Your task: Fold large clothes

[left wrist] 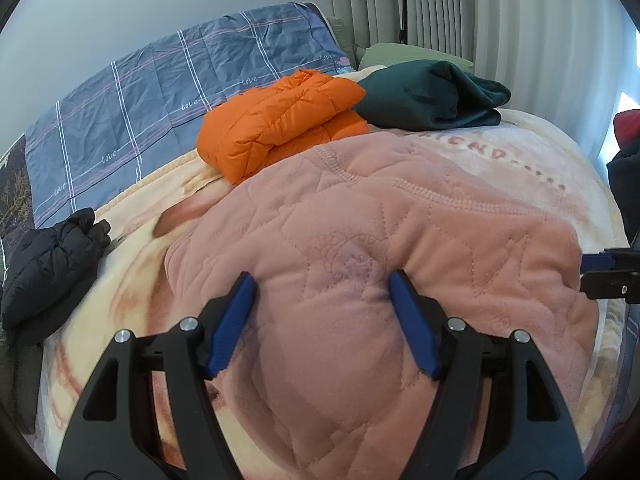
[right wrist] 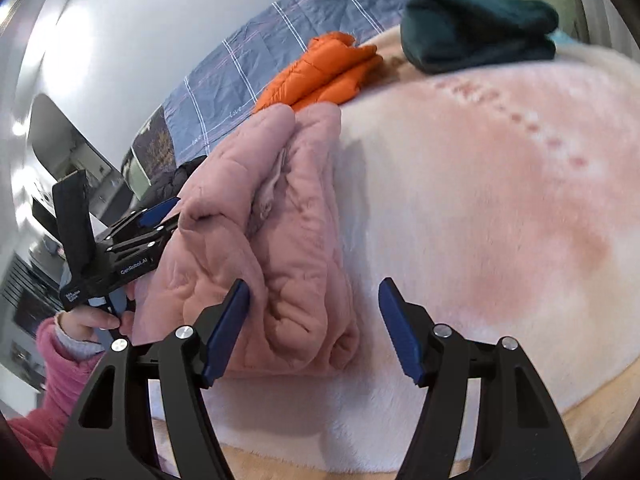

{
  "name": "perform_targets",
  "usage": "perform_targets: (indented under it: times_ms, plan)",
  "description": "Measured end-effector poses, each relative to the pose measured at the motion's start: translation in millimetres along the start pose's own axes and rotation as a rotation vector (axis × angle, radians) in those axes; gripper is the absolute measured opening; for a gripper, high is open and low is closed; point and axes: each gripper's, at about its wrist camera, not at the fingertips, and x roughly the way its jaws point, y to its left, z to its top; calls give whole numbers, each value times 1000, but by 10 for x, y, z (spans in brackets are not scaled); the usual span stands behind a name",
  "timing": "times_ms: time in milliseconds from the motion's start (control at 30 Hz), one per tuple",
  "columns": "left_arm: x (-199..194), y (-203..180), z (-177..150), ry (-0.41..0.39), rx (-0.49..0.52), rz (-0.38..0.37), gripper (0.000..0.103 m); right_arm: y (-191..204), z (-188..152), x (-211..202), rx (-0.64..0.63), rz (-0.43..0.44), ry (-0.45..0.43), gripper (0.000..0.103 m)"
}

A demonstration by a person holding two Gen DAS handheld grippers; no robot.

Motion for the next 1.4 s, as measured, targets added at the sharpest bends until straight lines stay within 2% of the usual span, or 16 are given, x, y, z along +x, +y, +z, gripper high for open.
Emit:
perform_targets:
  times_ms: [133,300,467,767,900,1100,1233,1300,1400]
  plan:
    - [-9,0,-4,-5,-5,-4,72,-30,4,61,24,19,25,75]
    - [-17,-4,-1,-6,-8,-8,72,-145,-28,226,126,141,88,77]
    - [-23,1,-10,-7,-8,-10,72,-212,-45,380,198,194,117,85]
    - [-27,-4,-23,-13,-17,-18,72,-112,-26,483,182,181,115,92]
    - [-23,-10,-29,-13,-24,-22,72,-64,-3,436,201,198,124,92]
    - [-18,-8,-23,-12,-30,-26,72,75,39,339,154,182,119,92]
    - [-2,-40,-12,-8,-32,-27,72,-3,121,531,206,209,149,92]
    - [4,-45,-9,-6,-32,-23,72,-23,152,653,213,226,164,99]
    - [7,-53,-12,-7,-37,-27,72,59,176,694,181,205,152,102]
